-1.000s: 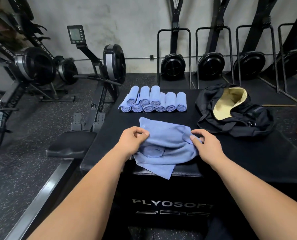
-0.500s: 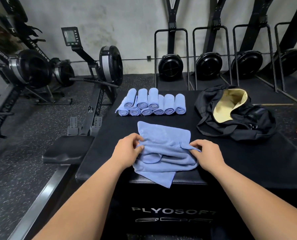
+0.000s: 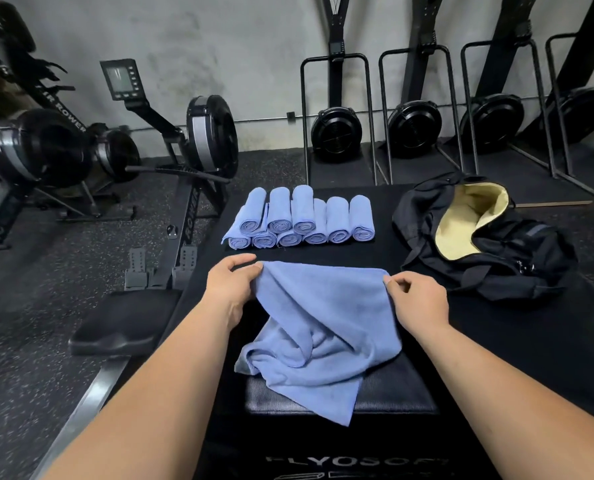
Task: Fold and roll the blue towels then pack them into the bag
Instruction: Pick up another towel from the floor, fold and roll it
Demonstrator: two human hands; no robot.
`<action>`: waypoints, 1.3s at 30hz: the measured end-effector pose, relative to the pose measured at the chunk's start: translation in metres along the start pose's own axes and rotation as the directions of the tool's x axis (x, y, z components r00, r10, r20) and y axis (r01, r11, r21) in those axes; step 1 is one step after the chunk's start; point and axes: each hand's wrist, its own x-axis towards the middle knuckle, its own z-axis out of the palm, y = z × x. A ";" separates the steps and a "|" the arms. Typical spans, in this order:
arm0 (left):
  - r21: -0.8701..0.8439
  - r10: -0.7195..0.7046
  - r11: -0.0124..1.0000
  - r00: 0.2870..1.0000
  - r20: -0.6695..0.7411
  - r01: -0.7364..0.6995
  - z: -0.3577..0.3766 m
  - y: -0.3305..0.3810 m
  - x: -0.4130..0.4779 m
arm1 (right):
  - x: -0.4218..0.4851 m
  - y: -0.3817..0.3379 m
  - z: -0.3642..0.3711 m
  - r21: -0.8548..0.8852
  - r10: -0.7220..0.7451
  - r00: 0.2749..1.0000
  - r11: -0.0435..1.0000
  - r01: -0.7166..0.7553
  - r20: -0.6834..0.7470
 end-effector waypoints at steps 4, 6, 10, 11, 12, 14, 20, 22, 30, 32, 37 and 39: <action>0.149 0.198 0.971 0.979 -0.054 -0.188 0.016 0.010 0.033 | 0.021 -0.007 0.019 -0.038 0.071 0.997 0.997 -0.072 -0.034; 0.334 0.270 0.907 0.963 0.012 -0.258 0.019 -0.002 0.044 | 0.024 -0.002 0.030 -0.137 0.095 0.995 0.986 -0.099 -0.029; 0.546 0.234 0.796 0.965 0.119 -0.260 0.012 -0.048 0.043 | 0.018 0.013 0.050 -0.254 -0.010 0.986 0.967 -0.032 -0.164; 0.545 0.245 0.795 0.963 0.111 -0.265 0.011 -0.055 0.043 | 0.020 0.014 0.054 -0.262 -0.007 0.983 0.964 -0.043 -0.185; 0.543 0.263 0.794 0.960 0.098 -0.273 0.012 -0.059 0.043 | 0.021 0.014 0.055 -0.276 0.010 0.981 0.959 -0.064 -0.192; 0.546 0.275 0.790 0.957 0.093 -0.280 0.015 -0.058 0.048 | 0.021 0.012 0.056 -0.338 0.016 0.983 0.938 -0.079 -0.184; 0.563 0.328 0.760 0.939 0.100 -0.326 0.027 -0.048 0.079 | 0.020 0.014 0.057 -0.348 -0.030 0.986 0.937 -0.029 -0.162; 0.615 0.306 0.719 0.942 0.138 -0.324 0.027 -0.055 0.085 | 0.020 0.016 0.058 -0.344 -0.030 0.986 0.939 -0.028 -0.161; 0.731 0.267 0.578 0.930 0.252 -0.363 0.024 -0.060 0.096 | 0.022 0.018 0.062 -0.367 -0.043 0.988 0.930 -0.014 -0.148; 0.717 0.284 0.593 0.928 0.240 -0.366 0.020 -0.060 0.094 | 0.022 0.018 0.060 -0.342 -0.044 0.988 0.940 -0.009 -0.145; 0.601 0.301 0.685 0.911 0.280 -0.411 0.008 -0.049 0.089 | 0.017 0.015 0.052 -0.097 -0.025 0.986 0.995 0.009 -0.167; 0.557 0.304 0.712 0.903 0.304 -0.427 0.002 -0.040 0.084 | 0.017 0.013 0.047 0.029 0.010 0.983 1.000 -0.005 -0.186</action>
